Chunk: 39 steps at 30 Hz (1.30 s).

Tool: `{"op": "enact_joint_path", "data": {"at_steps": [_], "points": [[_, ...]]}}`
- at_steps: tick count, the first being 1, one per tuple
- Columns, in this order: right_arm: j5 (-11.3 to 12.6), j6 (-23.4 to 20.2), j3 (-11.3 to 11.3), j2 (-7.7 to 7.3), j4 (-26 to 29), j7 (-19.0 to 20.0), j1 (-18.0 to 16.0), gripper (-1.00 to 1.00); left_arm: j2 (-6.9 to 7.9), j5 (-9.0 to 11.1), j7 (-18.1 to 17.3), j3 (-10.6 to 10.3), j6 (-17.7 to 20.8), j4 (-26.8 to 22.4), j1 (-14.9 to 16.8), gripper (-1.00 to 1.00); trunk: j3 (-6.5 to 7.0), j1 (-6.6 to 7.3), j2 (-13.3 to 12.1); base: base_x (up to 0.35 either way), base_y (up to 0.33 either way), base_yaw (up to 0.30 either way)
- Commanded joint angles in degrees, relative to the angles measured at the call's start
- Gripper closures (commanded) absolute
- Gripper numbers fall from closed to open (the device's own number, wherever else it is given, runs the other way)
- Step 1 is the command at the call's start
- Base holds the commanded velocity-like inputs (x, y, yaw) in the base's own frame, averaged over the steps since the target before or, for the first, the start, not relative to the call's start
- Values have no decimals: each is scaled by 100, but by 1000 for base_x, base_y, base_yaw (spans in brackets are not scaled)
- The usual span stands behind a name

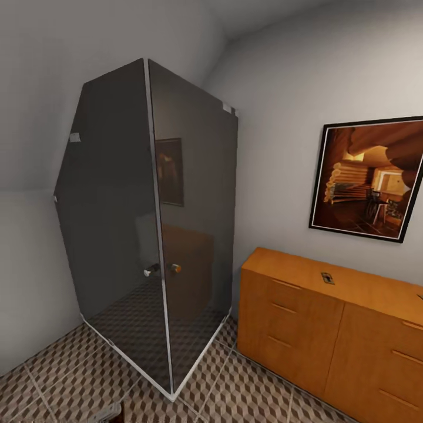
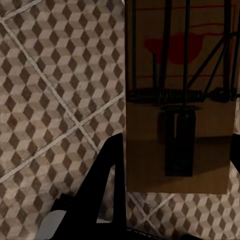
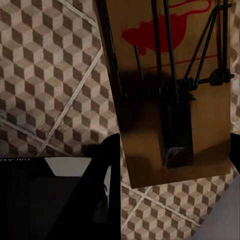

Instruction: Take the four mousetraps from the cabinet in the bathroom and place them on the bathroom floor. Make sure all four end up on the same floor surface, and ensure that at least two of them are either under or directly next to the same bathroom sink.

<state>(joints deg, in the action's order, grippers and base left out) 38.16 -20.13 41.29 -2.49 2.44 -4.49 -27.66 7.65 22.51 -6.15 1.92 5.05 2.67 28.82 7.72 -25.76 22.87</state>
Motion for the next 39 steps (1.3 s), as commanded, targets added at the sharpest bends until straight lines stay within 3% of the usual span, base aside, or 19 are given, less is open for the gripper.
{"op": "enact_joint_path", "data": {"at_steps": [1,7,15,25,39], "points": [[70,-37,48,-6,23,-37,6,100,0,28,-1,19,5,14,6,100,-7,-2,5,0,0,258],[67,-35,129,-6,20,-35,14,100,0,34,7,19,-24,14,-30,100,-30,-2,5,0,0,261],[69,-35,483,-6,20,-35,15,100,0,38,8,19,-32,12,-67,100,-57,-2,5,0,0,264],[69,-35,528,-6,20,-34,18,100,-8,39,8,19,-49,13,-69,100,-62,-2,5,0,0,283],[69,-35,537,-6,20,-34,41,100,-18,43,8,15,-386,14,-77,100,-62,-2,5,0,0,290]]}}
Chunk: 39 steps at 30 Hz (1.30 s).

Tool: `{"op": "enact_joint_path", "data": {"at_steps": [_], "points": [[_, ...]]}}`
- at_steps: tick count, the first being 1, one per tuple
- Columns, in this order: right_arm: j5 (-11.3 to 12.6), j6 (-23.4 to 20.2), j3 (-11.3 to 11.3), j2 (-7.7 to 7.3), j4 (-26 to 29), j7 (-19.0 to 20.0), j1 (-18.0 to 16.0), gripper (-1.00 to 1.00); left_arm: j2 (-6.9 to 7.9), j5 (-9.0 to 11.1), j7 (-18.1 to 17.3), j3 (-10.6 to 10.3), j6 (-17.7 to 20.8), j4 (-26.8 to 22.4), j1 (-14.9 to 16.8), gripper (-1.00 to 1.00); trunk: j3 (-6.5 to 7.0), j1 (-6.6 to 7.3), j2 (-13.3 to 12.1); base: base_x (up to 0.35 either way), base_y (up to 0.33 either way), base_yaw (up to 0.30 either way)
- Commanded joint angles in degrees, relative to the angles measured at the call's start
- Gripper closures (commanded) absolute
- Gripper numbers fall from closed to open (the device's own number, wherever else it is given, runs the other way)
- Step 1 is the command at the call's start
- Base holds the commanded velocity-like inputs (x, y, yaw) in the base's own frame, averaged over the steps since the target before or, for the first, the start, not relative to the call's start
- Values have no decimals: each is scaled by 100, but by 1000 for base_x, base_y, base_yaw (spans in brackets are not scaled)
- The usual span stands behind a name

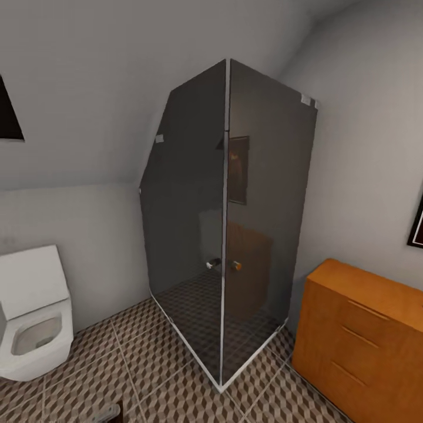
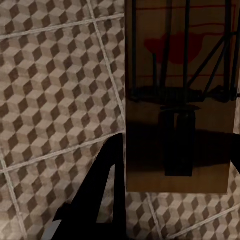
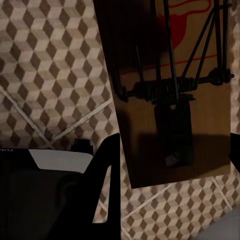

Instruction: Take the four mousetraps from the cabinet in the bathroom and place them on the bathroom floor. Make sure all four end up on the same floor surface, and ensure that at least two of them are either under or directly next to the same bathroom sink.

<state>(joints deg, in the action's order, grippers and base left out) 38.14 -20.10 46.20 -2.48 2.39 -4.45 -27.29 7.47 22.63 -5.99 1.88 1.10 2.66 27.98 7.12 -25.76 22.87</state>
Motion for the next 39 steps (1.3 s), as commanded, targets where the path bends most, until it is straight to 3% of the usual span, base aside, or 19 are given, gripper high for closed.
{"op": "enact_joint_path", "data": {"at_steps": [1,39], "points": [[70,-37,47,-6,25,-38,4,100,0,29,-8,18,9,16,7,100,-3,-2,4,0,0,291],[70,-37,47,-6,25,-38,4,100,0,31,-5,20,-4,16,-46,100,-3,-2,4,0,0,291]]}}
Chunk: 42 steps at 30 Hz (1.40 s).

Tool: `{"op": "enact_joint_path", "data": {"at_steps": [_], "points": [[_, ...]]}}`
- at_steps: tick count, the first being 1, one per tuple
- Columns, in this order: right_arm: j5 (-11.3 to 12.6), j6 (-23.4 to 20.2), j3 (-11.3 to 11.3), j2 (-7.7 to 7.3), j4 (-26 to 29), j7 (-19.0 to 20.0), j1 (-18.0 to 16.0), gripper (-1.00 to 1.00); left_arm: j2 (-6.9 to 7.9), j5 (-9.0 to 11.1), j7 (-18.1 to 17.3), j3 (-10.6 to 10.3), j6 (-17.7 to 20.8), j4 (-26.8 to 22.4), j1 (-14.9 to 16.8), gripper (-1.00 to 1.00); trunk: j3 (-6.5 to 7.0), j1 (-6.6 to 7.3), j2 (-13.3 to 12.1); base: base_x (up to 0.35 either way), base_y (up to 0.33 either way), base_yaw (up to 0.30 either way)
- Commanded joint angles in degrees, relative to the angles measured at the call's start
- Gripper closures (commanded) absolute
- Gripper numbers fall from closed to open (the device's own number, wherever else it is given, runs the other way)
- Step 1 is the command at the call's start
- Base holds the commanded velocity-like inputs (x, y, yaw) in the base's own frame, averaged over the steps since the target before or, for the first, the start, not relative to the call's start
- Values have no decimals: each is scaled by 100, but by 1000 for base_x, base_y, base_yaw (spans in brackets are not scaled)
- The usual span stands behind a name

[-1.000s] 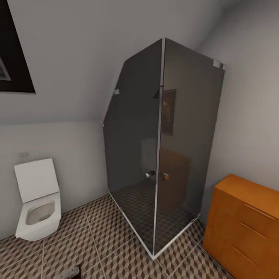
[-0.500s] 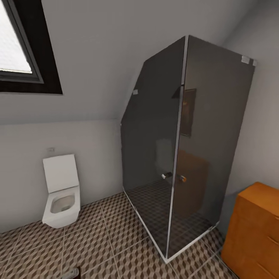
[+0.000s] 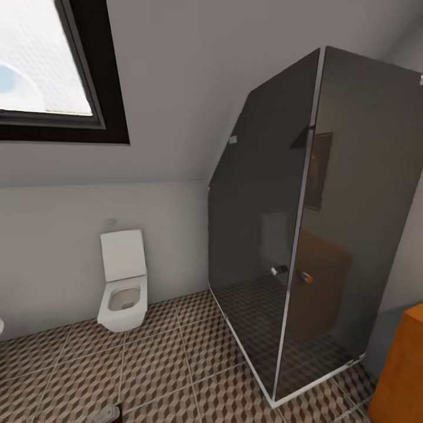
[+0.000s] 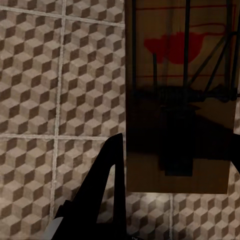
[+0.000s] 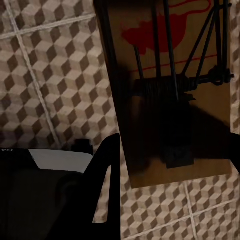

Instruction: Take the four mousetraps from the cabinet in the bathroom and place them on the bathroom floor. Make sure all four end up on the same floor surface, and ensure that at least two of them are either under or directly next to the same bathroom sink.

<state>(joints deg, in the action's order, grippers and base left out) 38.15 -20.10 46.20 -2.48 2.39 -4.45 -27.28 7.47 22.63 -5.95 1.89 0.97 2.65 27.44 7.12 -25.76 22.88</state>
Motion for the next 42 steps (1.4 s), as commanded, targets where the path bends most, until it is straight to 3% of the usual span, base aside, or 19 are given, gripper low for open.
{"op": "enact_joint_path", "data": {"at_steps": [1,42], "points": [[70,-38,47,-6,25,-38,4,100,0,30,-8,20,9,16,9,100,-3,-2,4,0,0,290],[70,-38,48,-6,25,-38,4,100,0,30,-5,17,0,16,-20,100,-3,-2,4,0,0,291]]}}
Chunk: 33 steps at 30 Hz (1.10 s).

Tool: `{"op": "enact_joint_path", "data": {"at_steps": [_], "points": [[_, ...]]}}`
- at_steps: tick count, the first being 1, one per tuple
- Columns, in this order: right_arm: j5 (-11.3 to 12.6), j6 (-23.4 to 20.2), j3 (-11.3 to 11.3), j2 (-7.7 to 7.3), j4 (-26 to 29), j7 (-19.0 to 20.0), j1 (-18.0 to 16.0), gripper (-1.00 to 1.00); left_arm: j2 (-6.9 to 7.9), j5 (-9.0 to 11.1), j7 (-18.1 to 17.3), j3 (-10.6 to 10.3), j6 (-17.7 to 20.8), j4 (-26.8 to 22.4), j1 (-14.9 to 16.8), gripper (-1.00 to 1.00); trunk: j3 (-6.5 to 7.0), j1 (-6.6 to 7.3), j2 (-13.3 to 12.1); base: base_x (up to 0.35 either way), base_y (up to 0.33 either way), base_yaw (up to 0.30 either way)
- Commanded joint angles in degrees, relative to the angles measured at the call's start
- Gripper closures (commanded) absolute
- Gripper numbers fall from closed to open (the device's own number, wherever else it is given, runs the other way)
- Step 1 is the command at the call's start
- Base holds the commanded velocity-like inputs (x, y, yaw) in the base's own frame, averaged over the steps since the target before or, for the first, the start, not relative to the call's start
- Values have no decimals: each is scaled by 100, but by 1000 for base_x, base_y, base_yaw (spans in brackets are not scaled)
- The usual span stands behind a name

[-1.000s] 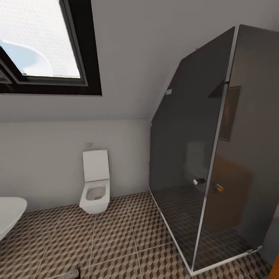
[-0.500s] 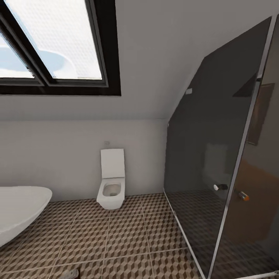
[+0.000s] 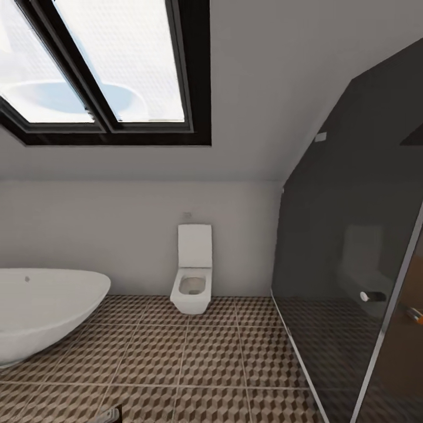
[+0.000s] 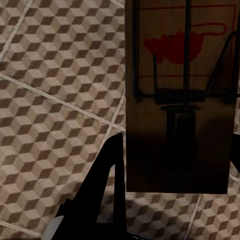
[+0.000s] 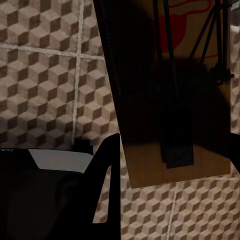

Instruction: Take the four mousetraps from the cabinet in the bathroom and place them on the bathroom floor. Make sure all four end up on the same floor surface, and ensure that at least two of them are either under or directly next to the same bathroom sink.

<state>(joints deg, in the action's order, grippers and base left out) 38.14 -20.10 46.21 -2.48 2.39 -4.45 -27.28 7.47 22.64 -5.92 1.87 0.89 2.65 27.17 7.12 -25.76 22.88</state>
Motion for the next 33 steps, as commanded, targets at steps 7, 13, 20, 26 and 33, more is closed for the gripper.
{"op": "enact_joint_path", "data": {"at_steps": [7,13,20,26,33], "points": [[70,-38,47,-6,25,-38,3,100,0,30,-8,18,8,16,8,100,-3,-2,4,0,0,291],[70,-38,50,-6,25,-38,3,100,0,30,-9,17,8,16,8,100,-3,-2,4,0,0,291],[70,-38,48,-6,25,-38,3,100,0,30,-8,18,8,16,8,100,-3,-2,4,0,0,291],[70,-38,47,-6,25,-38,3,100,0,30,-9,16,8,16,8,100,-3,-2,4,0,0,290],[70,-38,48,-6,25,-38,3,100,0,30,-9,15,8,16,8,100,-3,-2,4,0,0,290]]}}
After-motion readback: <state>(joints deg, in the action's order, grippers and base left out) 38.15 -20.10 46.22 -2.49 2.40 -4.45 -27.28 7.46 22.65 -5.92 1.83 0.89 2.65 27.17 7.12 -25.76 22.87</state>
